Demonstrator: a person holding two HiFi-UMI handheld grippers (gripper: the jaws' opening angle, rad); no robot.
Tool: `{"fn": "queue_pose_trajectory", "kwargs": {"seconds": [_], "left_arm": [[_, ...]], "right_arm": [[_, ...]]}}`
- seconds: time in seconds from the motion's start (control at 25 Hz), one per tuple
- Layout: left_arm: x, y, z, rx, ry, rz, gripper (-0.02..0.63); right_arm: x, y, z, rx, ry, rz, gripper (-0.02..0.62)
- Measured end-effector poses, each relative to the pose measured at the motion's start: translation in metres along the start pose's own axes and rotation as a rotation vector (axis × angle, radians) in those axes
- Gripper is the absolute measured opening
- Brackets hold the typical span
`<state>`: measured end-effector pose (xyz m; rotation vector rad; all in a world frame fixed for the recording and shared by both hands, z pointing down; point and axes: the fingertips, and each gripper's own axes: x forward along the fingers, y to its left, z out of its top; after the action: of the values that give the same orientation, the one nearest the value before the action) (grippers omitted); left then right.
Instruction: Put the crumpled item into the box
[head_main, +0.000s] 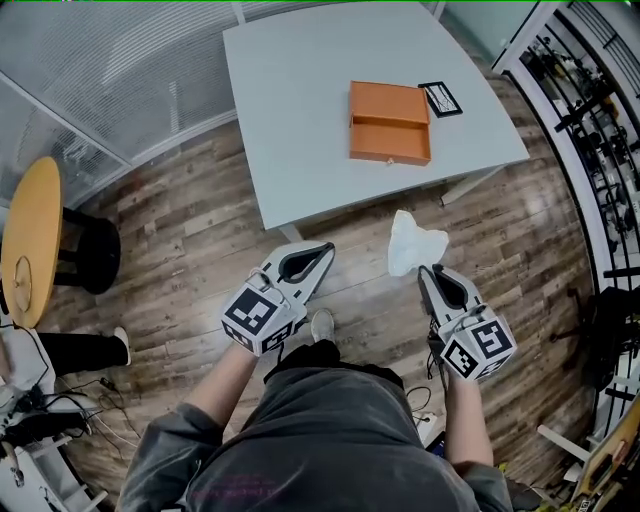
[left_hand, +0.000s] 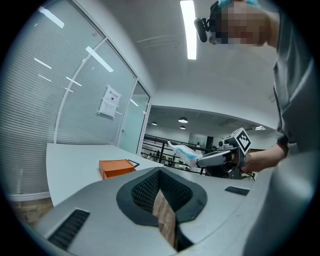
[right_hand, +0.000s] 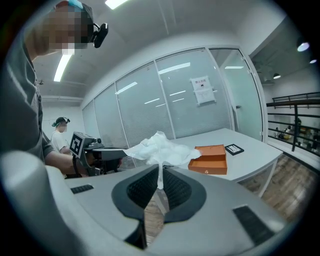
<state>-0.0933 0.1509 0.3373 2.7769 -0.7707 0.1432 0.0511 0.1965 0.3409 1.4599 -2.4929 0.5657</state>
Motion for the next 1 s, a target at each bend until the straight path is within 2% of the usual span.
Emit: {"fn": "queue_pose_trajectory", "kwargs": {"seconds": [0.24, 0.56, 1.0], "left_arm": [[0.012, 0.024, 0.007, 0.018, 0.004, -0.024, 0.012], [0.036, 0.036, 0.013, 0.03, 0.024, -0.033, 0.012], [0.081, 0.058, 0.002, 0.018, 0.073, 0.01, 0.012]], "right_arm": [[0.026, -0.007, 0.008, 0.0, 0.006, -0.018, 0.029], [0.045, -0.027, 0.014, 0.02, 0.007, -0.015, 0.029], [0.07, -0.075, 0.019, 0.031, 0.016, 0.02, 0.029]]}}
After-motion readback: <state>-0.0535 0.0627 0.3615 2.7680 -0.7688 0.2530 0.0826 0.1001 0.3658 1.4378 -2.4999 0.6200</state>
